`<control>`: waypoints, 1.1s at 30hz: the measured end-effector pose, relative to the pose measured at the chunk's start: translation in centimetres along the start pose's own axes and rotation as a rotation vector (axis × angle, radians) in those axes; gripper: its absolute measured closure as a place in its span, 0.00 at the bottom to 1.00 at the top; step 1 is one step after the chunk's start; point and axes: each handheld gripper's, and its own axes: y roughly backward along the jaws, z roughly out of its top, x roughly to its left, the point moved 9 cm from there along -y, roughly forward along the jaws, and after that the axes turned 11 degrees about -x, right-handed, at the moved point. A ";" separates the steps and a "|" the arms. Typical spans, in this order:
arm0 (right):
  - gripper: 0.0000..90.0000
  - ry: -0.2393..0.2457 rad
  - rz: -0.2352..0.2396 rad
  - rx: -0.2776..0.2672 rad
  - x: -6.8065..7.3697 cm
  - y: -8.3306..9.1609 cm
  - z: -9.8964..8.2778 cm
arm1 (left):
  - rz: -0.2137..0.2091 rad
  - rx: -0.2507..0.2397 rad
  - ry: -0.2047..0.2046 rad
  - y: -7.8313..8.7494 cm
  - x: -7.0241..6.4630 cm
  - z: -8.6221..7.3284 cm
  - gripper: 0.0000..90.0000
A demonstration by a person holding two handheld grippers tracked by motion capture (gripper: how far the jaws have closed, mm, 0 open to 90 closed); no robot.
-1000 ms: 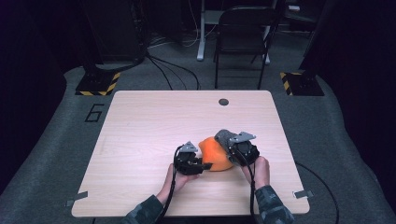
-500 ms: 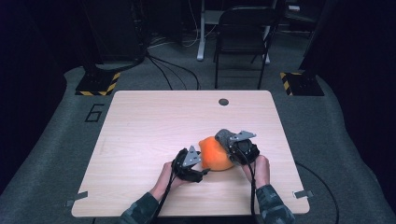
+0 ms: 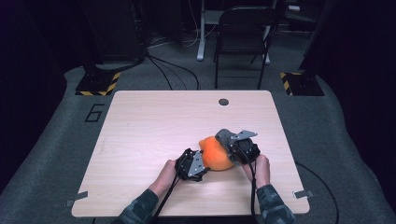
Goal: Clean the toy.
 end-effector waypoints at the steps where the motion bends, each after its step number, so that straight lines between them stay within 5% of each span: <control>1: 0.85 0.005 0.005 0.002 -0.1 0.0 0.0 | 0.015 0.002 -0.023 -0.1 0.0 -0.1 0.41; 4: 0.85 -0.007 0.009 0.004 -0.1 -0.1 -0.1 | 0.018 -0.011 -0.038 -0.2 -0.1 -0.1 0.54; 7: 0.85 -0.001 0.002 -0.003 0.0 0.0 -0.1 | 0.009 -0.033 -0.008 -0.2 -0.1 -0.1 0.70; 12: 0.84 -0.018 0.018 -0.041 -0.4 0.7 0.3 | 0.019 -0.037 0.000 -0.2 0.1 -0.1 0.81; 17: 0.84 -0.067 -0.058 -0.099 -3.9 4.0 0.6 | 0.027 -0.043 0.020 -0.1 0.3 -0.2 0.84; 20: 0.84 -0.109 -0.113 -0.073 -6.1 5.3 -1.1 | 0.029 -0.049 0.012 0.0 0.2 -0.1 0.85; 24: 0.84 -0.139 -0.148 0.014 -7.2 5.0 -4.6 | 0.032 -0.064 0.009 -0.1 0.2 -0.1 0.88; 33: 0.84 -0.127 -0.164 0.034 -7.6 3.9 -5.4 | 0.039 -0.115 0.021 0.1 0.3 -0.1 0.89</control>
